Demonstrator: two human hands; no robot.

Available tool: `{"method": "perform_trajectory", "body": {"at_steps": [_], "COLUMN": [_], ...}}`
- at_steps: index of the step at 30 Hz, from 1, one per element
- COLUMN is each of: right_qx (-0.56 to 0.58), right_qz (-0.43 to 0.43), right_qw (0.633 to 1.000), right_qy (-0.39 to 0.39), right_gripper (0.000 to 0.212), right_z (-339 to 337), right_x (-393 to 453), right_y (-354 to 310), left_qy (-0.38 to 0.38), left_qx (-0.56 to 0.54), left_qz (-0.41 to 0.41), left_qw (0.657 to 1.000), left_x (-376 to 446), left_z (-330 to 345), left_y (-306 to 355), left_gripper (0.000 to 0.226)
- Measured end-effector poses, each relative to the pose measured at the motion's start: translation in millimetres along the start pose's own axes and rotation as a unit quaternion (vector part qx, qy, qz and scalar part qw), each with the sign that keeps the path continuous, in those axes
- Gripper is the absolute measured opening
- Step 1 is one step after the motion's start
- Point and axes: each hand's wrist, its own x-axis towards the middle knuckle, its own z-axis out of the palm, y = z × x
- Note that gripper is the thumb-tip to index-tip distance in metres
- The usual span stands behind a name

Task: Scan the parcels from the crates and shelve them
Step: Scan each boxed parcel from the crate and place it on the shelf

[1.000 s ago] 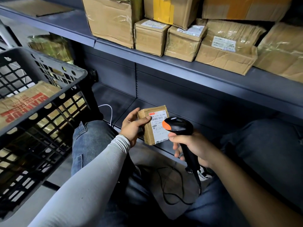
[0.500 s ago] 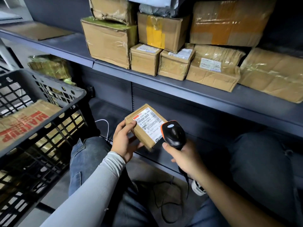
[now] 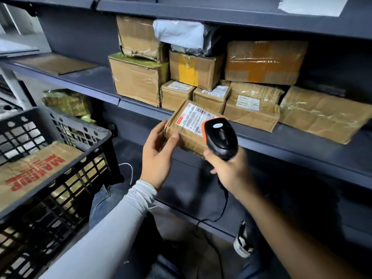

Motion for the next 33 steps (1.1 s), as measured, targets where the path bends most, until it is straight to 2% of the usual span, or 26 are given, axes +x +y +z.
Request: {"method": "perform_trajectory", "body": {"at_steps": [2,5,9,15,19,23,28,33], "right_qx": [-0.019,-0.024,-0.014,0.003,-0.003,0.012,0.007,-0.007], "right_qz": [-0.002,0.003,-0.013,-0.030,-0.025,-0.028,-0.015,0.004], "right_qw": [1.000,0.999,0.999,0.996,0.995,0.993,0.995,0.996], "right_qy": [0.015,0.032,0.049,0.082,0.093,0.118,0.099,0.094], "right_gripper": [0.049,0.023,0.014,0.018,0.016,0.018,0.021,0.018], "right_z": [-12,-30,-52,-80,-87,-93,-101,-102], "right_x": [12,32,60,97,116,127,138,143], "right_y": [-14,-28,-42,-50,-49,-42,-39,-35], "left_qy": [-0.056,-0.113,-0.146,-0.185,-0.175,-0.194,-0.190,-0.178], "left_qx": [0.030,0.104,0.123,0.147,0.197,0.197,0.319,0.439], "left_qz": [0.039,0.113,0.134,0.126,0.132,0.111,0.084,0.117], "left_qw": [0.997,0.982,0.972,0.963,0.956,0.955,0.925,0.873], "left_x": [9,23,39,72,87,95,102,105], "left_z": [11,34,71,113,134,153,164,170], "left_y": [5,11,19,5,3,-4,-1,-1], "left_gripper": [0.060,0.067,0.078,0.095,0.102,0.110,0.117,0.124]}}
